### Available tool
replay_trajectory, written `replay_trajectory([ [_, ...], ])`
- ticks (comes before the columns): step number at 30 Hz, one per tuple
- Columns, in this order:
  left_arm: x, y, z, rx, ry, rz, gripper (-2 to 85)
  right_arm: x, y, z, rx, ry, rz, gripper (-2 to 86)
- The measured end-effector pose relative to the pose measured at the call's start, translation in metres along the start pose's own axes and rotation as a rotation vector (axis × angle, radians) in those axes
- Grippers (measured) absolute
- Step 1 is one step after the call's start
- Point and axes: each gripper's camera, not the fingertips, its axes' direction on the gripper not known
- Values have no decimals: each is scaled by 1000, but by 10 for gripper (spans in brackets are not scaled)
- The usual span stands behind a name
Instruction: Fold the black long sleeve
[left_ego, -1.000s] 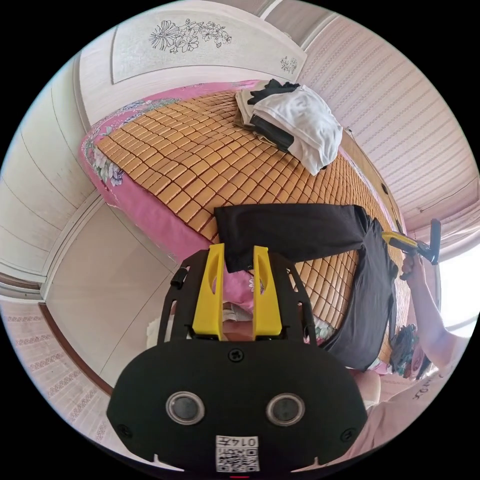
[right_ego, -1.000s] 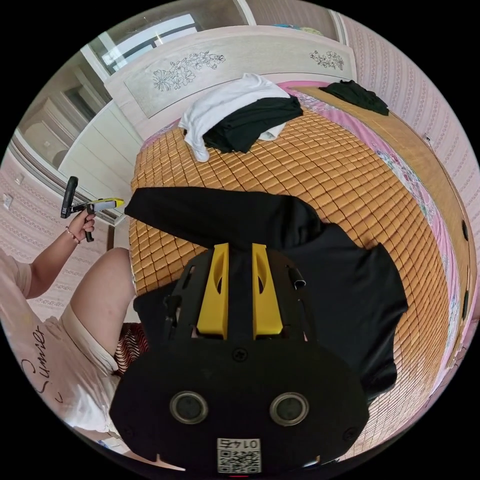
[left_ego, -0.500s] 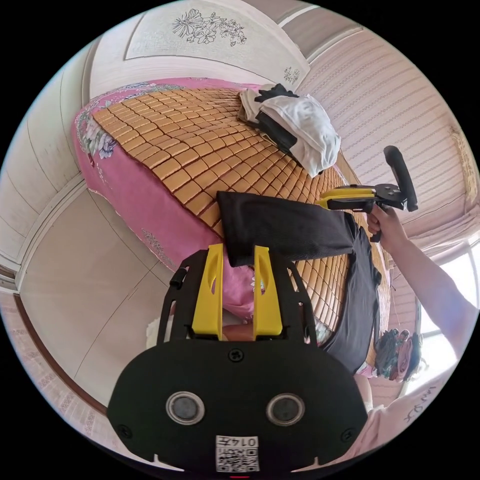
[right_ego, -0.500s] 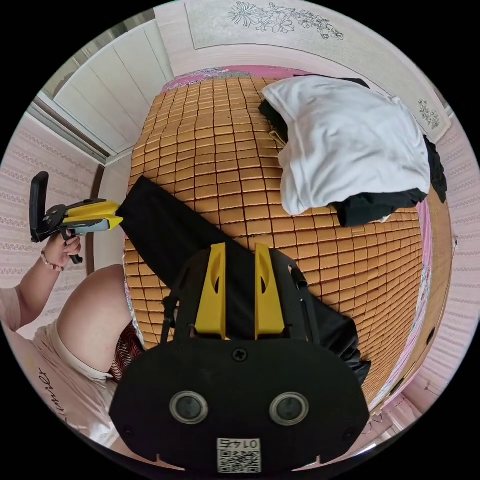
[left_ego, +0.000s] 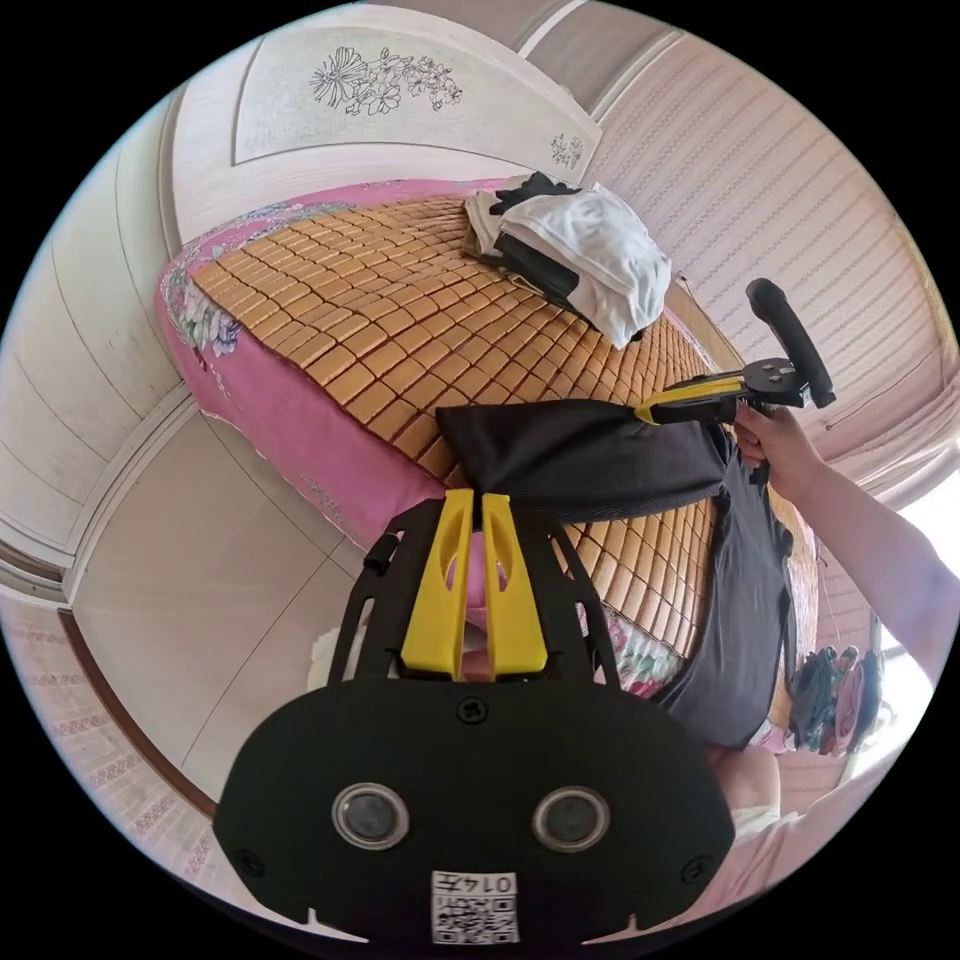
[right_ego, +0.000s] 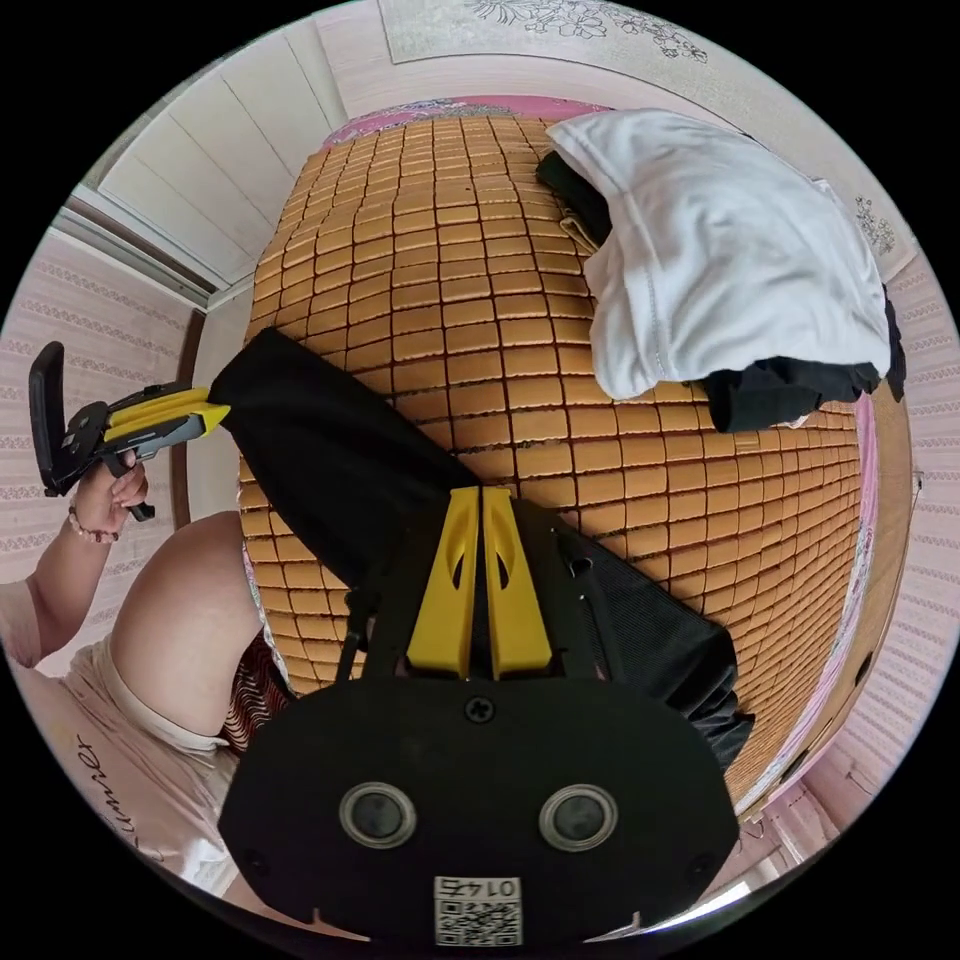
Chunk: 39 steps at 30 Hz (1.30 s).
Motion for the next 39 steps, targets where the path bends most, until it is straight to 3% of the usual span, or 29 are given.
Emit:
replay_trajectory([
  [6, 35, 18, -35, 258, 121, 89, -10, 25, 69, -95, 277, -78, 153, -7],
  [12, 140, 30, -72, 438, 488, 457, -9, 65, 231, -222, 690, -83, 417, -2],
  [16, 249, 71, -60, 307, 826, 817, -2, 64, 389, -267, 805, -31, 621, 4],
  [20, 346, 156, 3, -44, 1003, 1110, 42, 46, 517, -237, 629, 8, 871, 19],
  [22, 368, 192, 41, -203, 973, 1171, 53, 28, 594, -196, 433, -40, 1080, 46],
  [24, 378, 219, 75, -320, 898, 1208, 52, 8, 636, -175, 380, -140, 1179, 65],
  [28, 386, 247, 132, -421, 708, 1261, 52, -38, 675, -174, 443, -257, 1238, 84],
  [32, 414, 262, 178, -451, 570, 1330, 53, -50, 665, -187, 421, -213, 1198, 100],
  [39, 505, 315, 229, -429, 539, 1481, 92, -35, 678, -209, 340, -20, 1339, 126],
])
